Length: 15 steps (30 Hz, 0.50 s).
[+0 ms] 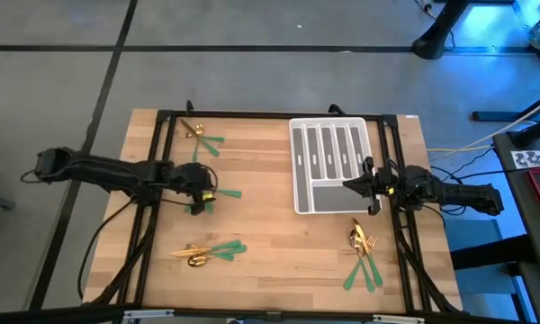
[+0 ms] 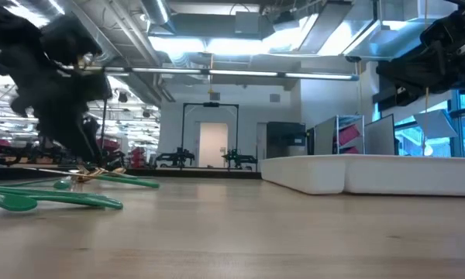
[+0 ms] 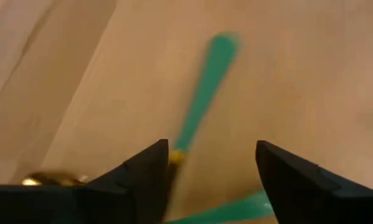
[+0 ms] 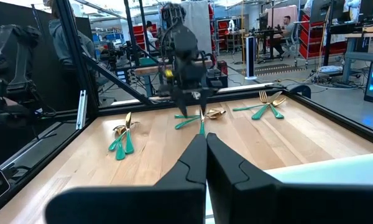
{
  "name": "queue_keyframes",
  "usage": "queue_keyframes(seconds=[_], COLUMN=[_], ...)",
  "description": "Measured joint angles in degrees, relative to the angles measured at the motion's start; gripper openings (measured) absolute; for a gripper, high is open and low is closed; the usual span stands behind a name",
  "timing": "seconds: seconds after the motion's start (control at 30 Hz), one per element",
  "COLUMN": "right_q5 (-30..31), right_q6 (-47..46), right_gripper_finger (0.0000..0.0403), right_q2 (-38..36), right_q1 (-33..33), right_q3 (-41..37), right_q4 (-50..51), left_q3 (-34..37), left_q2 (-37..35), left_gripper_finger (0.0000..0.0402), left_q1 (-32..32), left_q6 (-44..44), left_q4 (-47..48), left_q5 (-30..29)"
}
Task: Sort silverware
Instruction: Put the green fork into the silverware tray
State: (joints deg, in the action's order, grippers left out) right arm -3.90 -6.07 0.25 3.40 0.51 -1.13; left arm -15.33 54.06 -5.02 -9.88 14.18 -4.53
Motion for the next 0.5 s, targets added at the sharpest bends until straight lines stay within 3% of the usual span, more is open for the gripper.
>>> queue_keyframes(seconds=[0.17,0.27,0.37,0.5], right_q5=[0.0,0.0,0.0,0.1], right_q6=[0.0,0.0,0.0,0.0], right_gripper_finger=[0.0001,0.0001,0.0001,0.0001], right_q2=[0.0,0.0,0.0,0.0], right_q1=[0.0,0.0,0.0,0.0], right_q3=[0.0,0.0,0.0,0.0], right_q4=[0.0,0.0,0.0,0.0], left_q3=[-2.9,-5.8,-8.6,-12.1], left_q2=[10.3,15.5,20.8,27.4], left_gripper_finger=[0.0232,0.0209,0.0161,0.0058], left_q1=[0.0,-0.4,-1.4,-1.9], left_q6=[2.8,5.3,6.5,9.7], left_q4=[-1.8,-2.0,-3.9,-7.3], left_q5=[-7.7,-7.6,-3.1,0.3])
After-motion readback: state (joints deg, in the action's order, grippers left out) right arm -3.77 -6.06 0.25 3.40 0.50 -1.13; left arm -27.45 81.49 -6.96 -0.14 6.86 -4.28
